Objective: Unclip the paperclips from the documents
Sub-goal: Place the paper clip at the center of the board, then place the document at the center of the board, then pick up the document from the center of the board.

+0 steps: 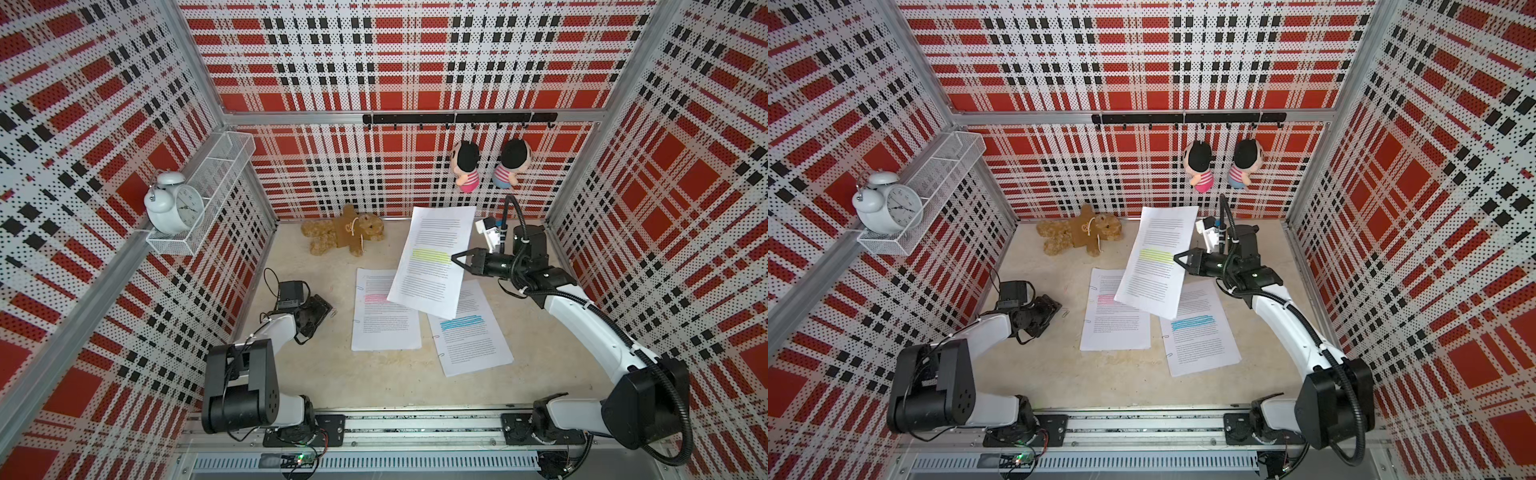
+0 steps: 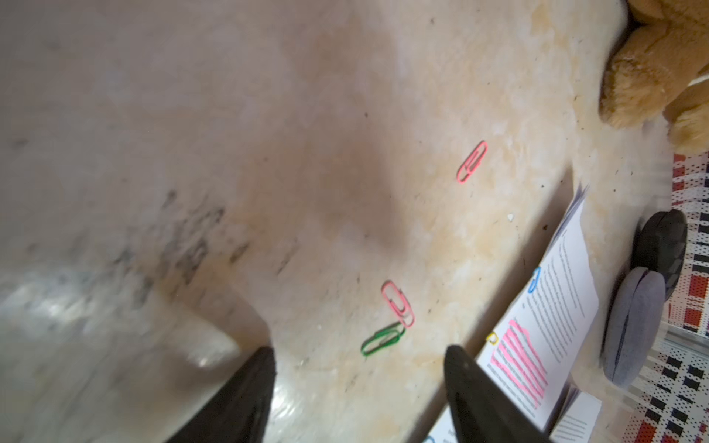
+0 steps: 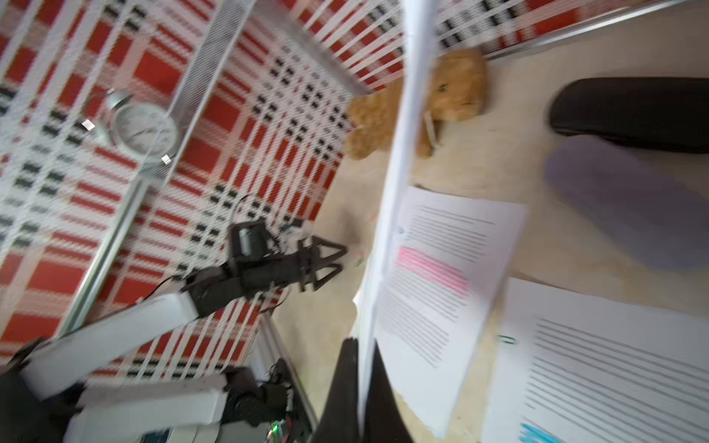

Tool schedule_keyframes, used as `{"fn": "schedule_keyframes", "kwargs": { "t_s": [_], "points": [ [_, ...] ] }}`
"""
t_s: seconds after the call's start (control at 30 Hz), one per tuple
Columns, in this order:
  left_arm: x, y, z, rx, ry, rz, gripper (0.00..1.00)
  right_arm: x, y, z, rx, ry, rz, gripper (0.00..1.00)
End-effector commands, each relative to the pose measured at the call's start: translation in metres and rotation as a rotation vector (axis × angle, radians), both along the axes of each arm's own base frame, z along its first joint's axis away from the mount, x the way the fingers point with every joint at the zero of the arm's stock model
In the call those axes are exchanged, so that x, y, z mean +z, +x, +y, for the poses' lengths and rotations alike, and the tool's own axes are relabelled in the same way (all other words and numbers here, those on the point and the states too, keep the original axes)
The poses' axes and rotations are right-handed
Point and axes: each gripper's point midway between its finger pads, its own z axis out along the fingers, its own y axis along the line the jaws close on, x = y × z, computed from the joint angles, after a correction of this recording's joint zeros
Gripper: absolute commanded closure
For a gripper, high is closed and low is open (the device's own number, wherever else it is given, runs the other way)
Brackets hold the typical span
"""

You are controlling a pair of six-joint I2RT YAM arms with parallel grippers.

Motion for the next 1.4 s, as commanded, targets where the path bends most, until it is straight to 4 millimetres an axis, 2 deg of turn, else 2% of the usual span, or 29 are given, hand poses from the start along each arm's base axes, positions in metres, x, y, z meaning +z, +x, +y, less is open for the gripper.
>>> {"fn": "schedule_keyframes", "kwargs": {
  "t_s": [0.0, 0.1, 0.17, 0.23, 0.3, 0.4, 0.47, 0.5, 0.53, 0.63, 0.7, 0.73, 0.77, 0.9, 1.03, 1.23, 1.37],
  "points": [
    [0.022, 0.0, 0.008, 0.011, 0.061, -0.021, 0.23, -0.019, 0.012, -0.079, -0.282, -0.083, 0.044, 1.0],
    [0.042, 0.009, 0.006, -0.015, 0.083, -0.081, 0.21, -0.031, 0.028, -0.133, -0.44, -0.026, 0.051, 1.0],
    [0.052, 0.015, 0.001, -0.041, 0.095, -0.11, 0.18, -0.044, 0.039, -0.158, -0.5, -0.001, 0.073, 1.0],
    [0.058, 0.02, -0.006, -0.072, 0.098, -0.128, 0.16, -0.064, 0.049, -0.175, -0.526, -0.023, 0.107, 1.0],
    [0.062, 0.025, -0.017, -0.11, 0.091, -0.136, 0.13, -0.093, 0.057, -0.19, -0.541, -0.064, 0.176, 1.0],
    [0.067, 0.034, -0.039, -0.184, 0.097, -0.151, 0.12, -0.129, 0.059, -0.218, -0.607, -0.121, 0.289, 1.0],
    [0.07, 0.039, -0.055, -0.234, 0.101, -0.157, 0.11, -0.143, 0.057, -0.239, -0.676, -0.154, 0.345, 0.8],
    [0.07, 0.042, -0.063, -0.26, 0.101, -0.158, 0.09, -0.148, 0.054, -0.251, -0.721, -0.179, 0.365, 0.58],
    [0.069, 0.043, -0.069, -0.279, 0.102, -0.155, 0.08, -0.149, 0.052, -0.26, -0.757, -0.198, 0.377, 0.42],
    [0.068, 0.049, -0.084, -0.332, 0.108, -0.153, 0.05, -0.143, 0.042, -0.284, -0.83, -0.292, 0.416, 0.22],
    [0.068, 0.054, -0.087, -0.345, 0.115, -0.155, 0.03, -0.13, 0.039, -0.287, -0.834, -0.344, 0.4, 0.14],
    [0.067, 0.056, -0.088, -0.35, 0.114, -0.151, 0.02, -0.12, 0.036, -0.286, -0.838, -0.379, 0.385, 0.05],
    [0.066, 0.058, -0.089, -0.354, 0.115, -0.149, 0.02, -0.111, 0.033, -0.282, -0.828, -0.416, 0.367, 0.0],
    [0.061, 0.064, -0.09, -0.364, 0.12, -0.139, 0.01, -0.079, 0.018, -0.25, -0.796, -0.542, 0.297, 0.0],
    [0.056, 0.072, -0.092, -0.379, 0.127, -0.131, 0.0, -0.067, 0.003, -0.206, -0.793, -0.575, 0.275, 0.0],
    [0.041, 0.086, -0.096, -0.426, 0.132, -0.11, 0.0, -0.074, 0.004, -0.109, -0.641, -0.367, 0.246, 0.0],
    [0.027, 0.094, -0.099, -0.464, 0.145, -0.087, 0.0, -0.102, 0.002, -0.032, -0.455, -0.442, 0.3, 0.0]
  ]
}}
